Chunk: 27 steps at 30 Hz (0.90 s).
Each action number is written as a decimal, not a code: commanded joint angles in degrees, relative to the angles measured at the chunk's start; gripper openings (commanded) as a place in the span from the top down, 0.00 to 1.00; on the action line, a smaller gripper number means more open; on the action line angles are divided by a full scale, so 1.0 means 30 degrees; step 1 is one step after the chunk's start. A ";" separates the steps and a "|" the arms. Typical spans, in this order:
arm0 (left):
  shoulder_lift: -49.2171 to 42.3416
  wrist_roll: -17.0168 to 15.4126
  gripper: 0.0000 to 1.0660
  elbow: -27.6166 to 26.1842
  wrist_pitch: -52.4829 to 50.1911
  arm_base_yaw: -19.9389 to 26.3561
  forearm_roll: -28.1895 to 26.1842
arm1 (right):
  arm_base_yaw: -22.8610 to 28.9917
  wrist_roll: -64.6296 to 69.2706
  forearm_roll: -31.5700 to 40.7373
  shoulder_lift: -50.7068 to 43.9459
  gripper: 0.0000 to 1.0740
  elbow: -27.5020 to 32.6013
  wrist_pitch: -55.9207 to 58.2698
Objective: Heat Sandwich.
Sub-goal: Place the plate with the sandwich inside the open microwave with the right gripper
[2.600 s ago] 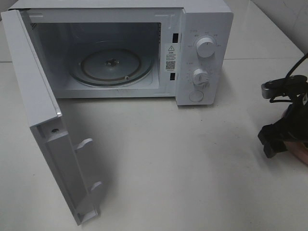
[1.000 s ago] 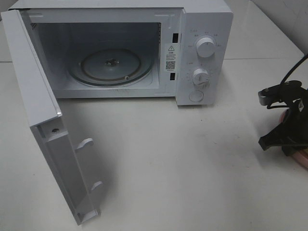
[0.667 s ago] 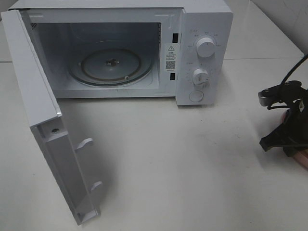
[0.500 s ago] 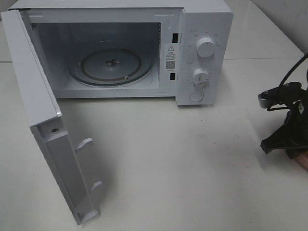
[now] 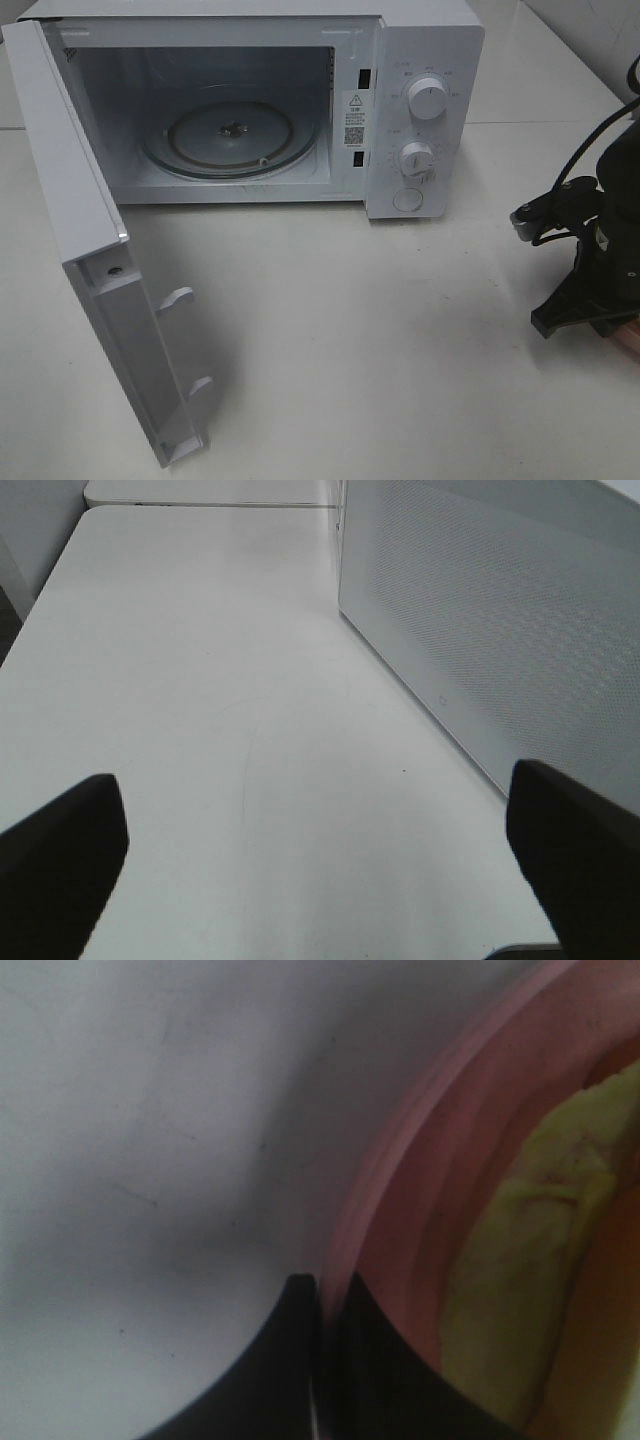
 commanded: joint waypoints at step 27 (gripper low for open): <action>-0.0363 -0.0095 0.08 0.0000 0.0019 0.0038 -0.0019 | 0.4717 0.0516 -0.0630 -0.3361 1.00 0.0057 0.5099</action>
